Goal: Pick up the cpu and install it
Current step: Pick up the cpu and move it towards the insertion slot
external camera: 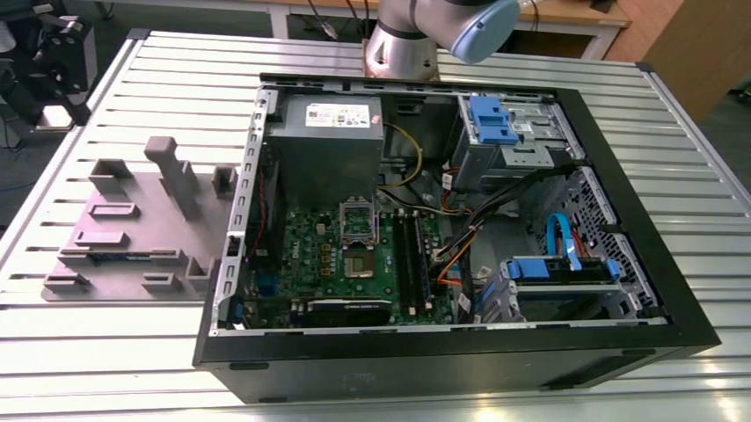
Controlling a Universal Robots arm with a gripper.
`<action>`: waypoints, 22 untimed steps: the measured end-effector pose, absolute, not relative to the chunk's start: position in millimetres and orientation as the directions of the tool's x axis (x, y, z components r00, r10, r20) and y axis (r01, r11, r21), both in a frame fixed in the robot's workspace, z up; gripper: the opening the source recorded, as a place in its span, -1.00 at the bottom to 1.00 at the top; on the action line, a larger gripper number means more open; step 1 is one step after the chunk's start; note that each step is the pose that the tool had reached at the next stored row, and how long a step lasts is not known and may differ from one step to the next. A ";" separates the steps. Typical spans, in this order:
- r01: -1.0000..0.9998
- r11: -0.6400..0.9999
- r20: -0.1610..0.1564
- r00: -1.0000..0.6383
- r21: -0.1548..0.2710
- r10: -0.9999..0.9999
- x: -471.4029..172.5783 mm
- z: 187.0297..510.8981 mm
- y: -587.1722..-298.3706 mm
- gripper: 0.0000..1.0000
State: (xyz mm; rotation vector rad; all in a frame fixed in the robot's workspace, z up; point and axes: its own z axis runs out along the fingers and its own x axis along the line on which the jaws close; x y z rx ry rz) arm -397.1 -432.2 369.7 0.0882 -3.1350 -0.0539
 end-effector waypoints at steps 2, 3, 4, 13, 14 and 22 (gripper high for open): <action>-0.056 0.998 0.004 -0.998 0.034 -0.056 -395.7 369.6 -432.2 -0.06; -0.056 0.998 0.004 -0.998 0.034 -0.056 -395.0 369.6 -432.3 -0.06; -0.056 0.998 0.004 -0.998 0.034 -0.056 -394.3 369.6 -432.2 -0.06; -0.056 0.998 0.004 -0.998 0.034 -0.056 -387.6 369.6 -432.3 -0.06; -0.056 0.998 0.004 -0.998 0.034 -0.056 -386.9 369.7 -432.3 -0.06; -0.056 0.998 0.004 -0.998 0.034 -0.056 -378.9 369.6 -432.3 -0.06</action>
